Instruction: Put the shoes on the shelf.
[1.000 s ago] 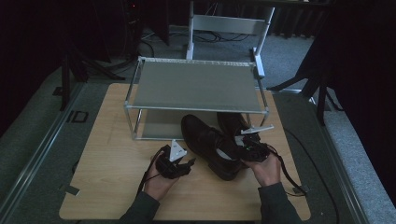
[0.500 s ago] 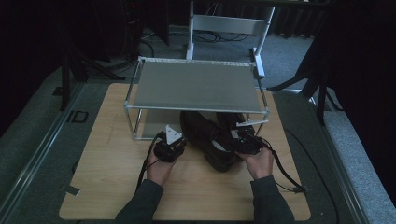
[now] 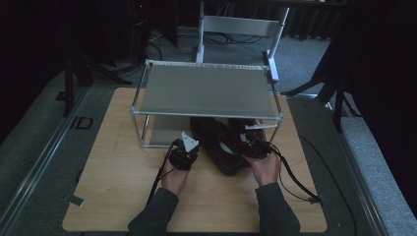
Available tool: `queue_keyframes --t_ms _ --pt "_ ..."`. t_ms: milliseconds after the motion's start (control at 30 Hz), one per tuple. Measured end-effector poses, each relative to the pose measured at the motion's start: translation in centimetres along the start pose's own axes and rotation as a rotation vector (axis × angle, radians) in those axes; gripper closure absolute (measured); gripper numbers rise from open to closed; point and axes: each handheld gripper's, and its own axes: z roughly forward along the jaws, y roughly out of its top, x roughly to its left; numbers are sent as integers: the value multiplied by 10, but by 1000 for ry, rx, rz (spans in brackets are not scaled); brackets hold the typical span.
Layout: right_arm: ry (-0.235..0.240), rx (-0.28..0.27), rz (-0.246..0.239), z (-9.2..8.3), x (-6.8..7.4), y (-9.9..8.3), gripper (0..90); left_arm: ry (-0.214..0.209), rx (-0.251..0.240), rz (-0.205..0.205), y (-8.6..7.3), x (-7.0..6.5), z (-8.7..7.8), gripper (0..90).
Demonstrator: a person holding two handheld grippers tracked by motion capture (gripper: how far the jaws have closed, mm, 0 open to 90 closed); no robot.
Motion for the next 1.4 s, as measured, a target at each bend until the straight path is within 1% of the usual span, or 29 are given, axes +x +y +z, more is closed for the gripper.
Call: queue_keyframes --t_ms 67,100,133,233,367,433,500,567,733,900,1067,1200,1233,1267,1333,1400 --pt "-7 -6 -4 1 2 3 808 -3 4 -8 0 0 3 900" --pt "-6 -20 4 3 4 5 808 -7 5 -13 0 0 4 900" --pt "-6 -20 4 3 4 5 808 -9 6 -12 0 -1 5 900" --pt "4 -41 36 7 4 6 808 -15 6 -12 -1 -4 6 900" --pt "-9 -54 48 11 5 6 808 -13 4 -13 0 -8 7 900" --pt "-17 -52 47 14 5 6 808 -1 5 -19 1 -7 9 900" --pt "-25 -51 48 17 5 7 807 10 3 -34 3 -6 12 900" --pt "-28 -56 48 19 5 7 808 18 7 -30 5 -4 15 900" --pt "-17 -63 57 25 4 8 807 26 8 -26 8 -3 25 900" --pt "-38 -73 56 27 5 7 807 26 11 -29 11 -3 33 900" --pt "-63 -98 50 27 8 8 807 29 8 -51 15 -1 41 900" --pt "-83 -120 34 27 14 12 806 49 -14 -53 19 2 46 900" --pt "-84 -129 35 27 14 13 807 52 -27 -57 20 3 47 900" --pt "-86 -144 42 27 14 13 807 49 -28 -63 20 4 47 900" --pt "-92 -156 59 28 13 14 807 35 -34 -68 20 5 46 900" --pt "-99 -161 64 29 12 15 807 16 -35 -48 19 1 45 900"
